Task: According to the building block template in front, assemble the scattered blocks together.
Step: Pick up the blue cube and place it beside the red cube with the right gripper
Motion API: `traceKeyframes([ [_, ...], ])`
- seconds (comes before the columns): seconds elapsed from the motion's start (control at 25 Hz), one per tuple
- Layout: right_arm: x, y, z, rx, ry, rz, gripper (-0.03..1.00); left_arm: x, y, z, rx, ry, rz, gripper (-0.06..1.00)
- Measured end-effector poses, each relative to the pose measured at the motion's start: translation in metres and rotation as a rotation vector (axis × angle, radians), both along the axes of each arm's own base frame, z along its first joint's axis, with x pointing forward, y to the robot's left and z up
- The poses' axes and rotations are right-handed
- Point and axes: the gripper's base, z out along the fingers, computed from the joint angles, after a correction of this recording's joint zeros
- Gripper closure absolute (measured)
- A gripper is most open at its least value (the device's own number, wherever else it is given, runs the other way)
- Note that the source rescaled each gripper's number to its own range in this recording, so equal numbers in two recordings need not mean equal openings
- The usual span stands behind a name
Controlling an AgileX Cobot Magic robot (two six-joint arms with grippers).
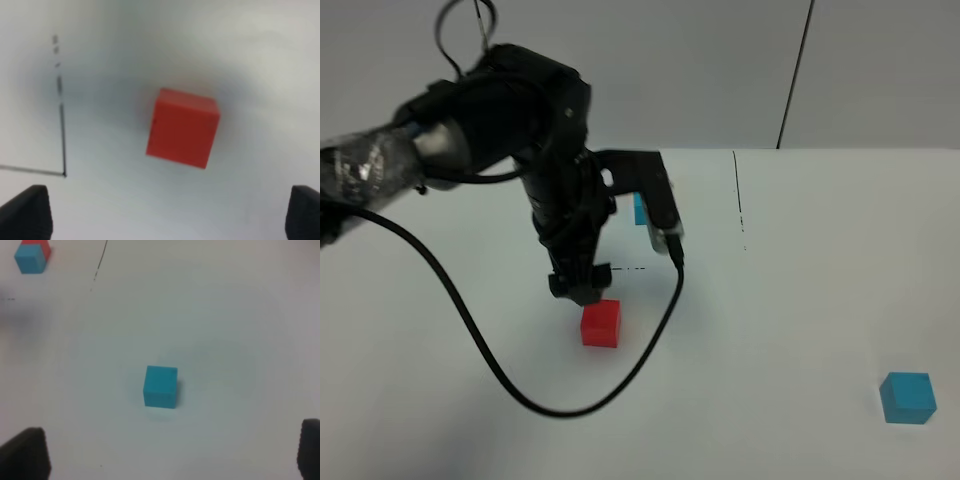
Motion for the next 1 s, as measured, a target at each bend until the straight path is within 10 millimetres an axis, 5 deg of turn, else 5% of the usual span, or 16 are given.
traceKeyframes([
  [0.28,0.000,0.000,0.000,0.000,0.000,0.000,-0.03,0.033,0.137,0.029,-0.061,0.058,0.662,0.07],
  [0.44,0.000,0.000,0.000,0.000,0.000,0.000,-0.03,0.028,0.202,0.036,-0.209,0.132,0.950,0.09],
  [0.64,0.000,0.000,0.000,0.000,0.000,0.000,-0.03,-0.015,0.229,0.035,-0.272,0.224,1.045,0.11],
  [1.0,0.000,0.000,0.000,0.000,0.000,0.000,-0.03,-0.123,0.222,0.049,-0.347,0.089,1.116,0.15],
])
